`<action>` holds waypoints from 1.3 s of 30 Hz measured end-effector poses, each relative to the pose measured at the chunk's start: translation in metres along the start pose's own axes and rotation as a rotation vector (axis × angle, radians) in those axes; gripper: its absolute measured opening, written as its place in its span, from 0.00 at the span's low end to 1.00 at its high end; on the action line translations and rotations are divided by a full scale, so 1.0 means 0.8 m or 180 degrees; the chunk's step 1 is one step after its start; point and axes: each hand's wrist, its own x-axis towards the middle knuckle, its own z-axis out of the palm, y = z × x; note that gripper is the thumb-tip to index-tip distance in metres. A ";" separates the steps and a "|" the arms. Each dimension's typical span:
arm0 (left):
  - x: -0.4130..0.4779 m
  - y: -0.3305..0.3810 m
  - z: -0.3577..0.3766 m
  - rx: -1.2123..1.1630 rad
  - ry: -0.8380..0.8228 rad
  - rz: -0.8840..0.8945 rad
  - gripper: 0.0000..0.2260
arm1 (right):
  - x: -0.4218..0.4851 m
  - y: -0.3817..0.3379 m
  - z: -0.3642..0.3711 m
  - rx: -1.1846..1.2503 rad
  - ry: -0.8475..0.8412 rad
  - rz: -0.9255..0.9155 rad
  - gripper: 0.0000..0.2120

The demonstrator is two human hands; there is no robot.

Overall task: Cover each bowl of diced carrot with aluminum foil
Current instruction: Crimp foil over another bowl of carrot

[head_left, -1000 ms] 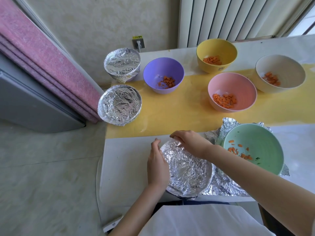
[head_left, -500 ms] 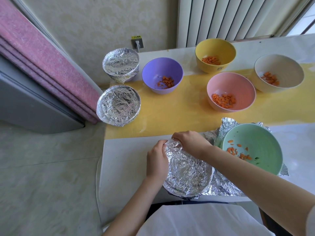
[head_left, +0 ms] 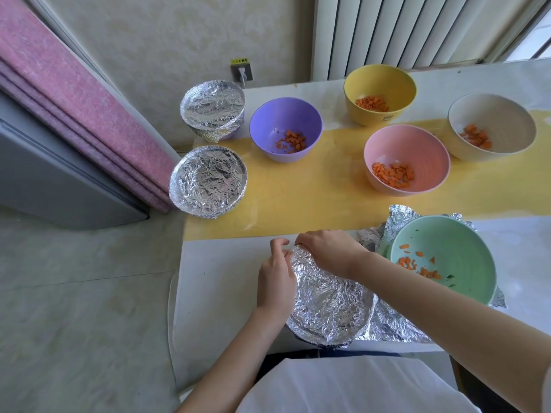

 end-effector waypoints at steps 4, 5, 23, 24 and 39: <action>-0.001 0.001 0.000 0.0078 0.0021 0.0075 0.07 | 0.003 -0.001 0.000 -0.0028 -0.0046 -0.0018 0.12; -0.001 0.001 -0.001 0.0094 0.0020 0.0088 0.07 | 0.006 -0.001 0.000 -0.0061 -0.0074 -0.0012 0.13; -0.017 -0.019 -0.006 -0.0251 -0.0107 -0.0200 0.14 | 0.006 0.012 -0.001 0.0898 -0.0020 0.0246 0.15; -0.013 -0.018 -0.004 -0.0272 -0.0144 -0.0216 0.14 | 0.006 0.012 -0.001 0.0865 -0.0035 0.0233 0.14; -0.003 -0.014 0.004 -0.0448 0.0203 -0.0402 0.04 | 0.008 0.007 0.004 0.0349 -0.0004 0.0017 0.15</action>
